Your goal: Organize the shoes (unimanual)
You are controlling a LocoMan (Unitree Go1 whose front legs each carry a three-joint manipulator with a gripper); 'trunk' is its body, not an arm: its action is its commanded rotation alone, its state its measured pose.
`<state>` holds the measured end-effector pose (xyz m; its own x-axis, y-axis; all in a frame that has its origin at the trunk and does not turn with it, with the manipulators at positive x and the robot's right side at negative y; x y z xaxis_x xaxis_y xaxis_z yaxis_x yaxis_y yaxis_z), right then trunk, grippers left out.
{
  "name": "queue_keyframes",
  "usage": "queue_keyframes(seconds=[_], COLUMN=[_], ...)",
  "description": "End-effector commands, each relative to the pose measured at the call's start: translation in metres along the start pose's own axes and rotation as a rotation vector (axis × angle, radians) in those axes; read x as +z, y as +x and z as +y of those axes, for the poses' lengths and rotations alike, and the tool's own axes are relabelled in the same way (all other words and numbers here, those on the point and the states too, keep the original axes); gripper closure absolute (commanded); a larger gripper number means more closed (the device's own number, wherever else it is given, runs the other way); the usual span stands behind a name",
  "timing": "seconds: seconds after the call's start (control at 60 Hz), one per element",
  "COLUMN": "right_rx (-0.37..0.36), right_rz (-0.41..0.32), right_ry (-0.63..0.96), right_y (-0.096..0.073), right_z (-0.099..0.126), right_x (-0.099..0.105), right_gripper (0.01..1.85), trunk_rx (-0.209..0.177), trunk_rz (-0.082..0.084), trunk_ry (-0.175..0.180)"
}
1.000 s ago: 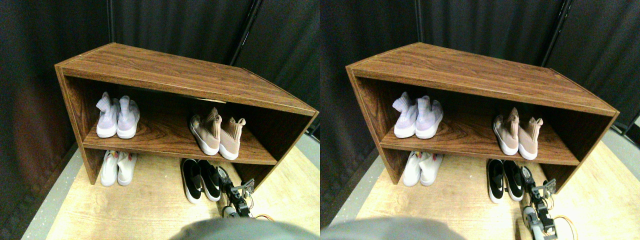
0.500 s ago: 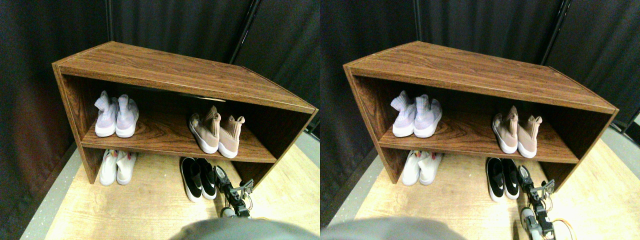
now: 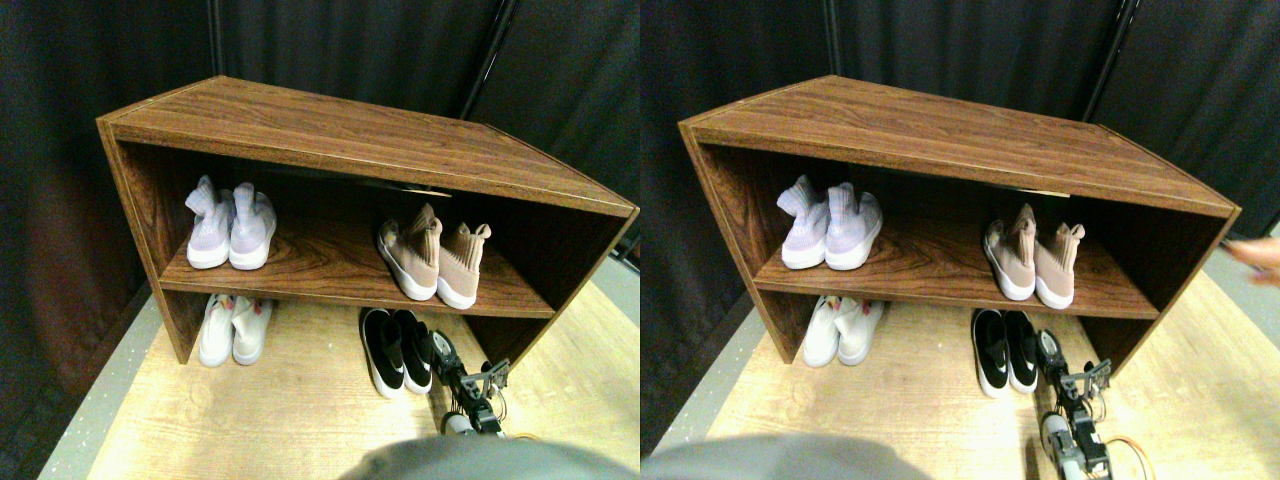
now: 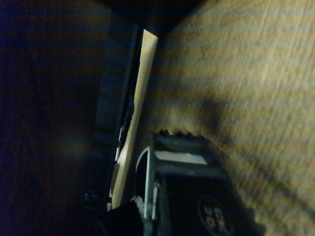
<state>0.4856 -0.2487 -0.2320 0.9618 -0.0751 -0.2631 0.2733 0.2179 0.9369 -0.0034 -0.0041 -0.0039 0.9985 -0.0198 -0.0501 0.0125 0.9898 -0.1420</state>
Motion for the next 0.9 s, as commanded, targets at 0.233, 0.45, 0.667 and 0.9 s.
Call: queue_keyframes(seconds=[0.233, 0.45, 0.667, 0.9], right_rx=[0.149, 0.278, 0.33, 0.407], right_rz=[-0.076, -0.036, 0.012, 0.08], right_ry=[-0.105, -0.162, -0.193, -0.191], right_y=[-0.015, -0.058, -0.094, -0.122], right_z=[0.035, 0.058, 0.076, 0.094], right_x=[0.031, 0.048, 0.046, 0.042], right_gripper=[1.8, 1.8, 1.8, 1.8], trunk_rx=[-0.037, -0.065, -0.078, -0.088], trunk_rz=[-0.014, -0.017, -0.034, -0.066], trunk_ry=[0.01, 0.027, 0.038, 0.044])
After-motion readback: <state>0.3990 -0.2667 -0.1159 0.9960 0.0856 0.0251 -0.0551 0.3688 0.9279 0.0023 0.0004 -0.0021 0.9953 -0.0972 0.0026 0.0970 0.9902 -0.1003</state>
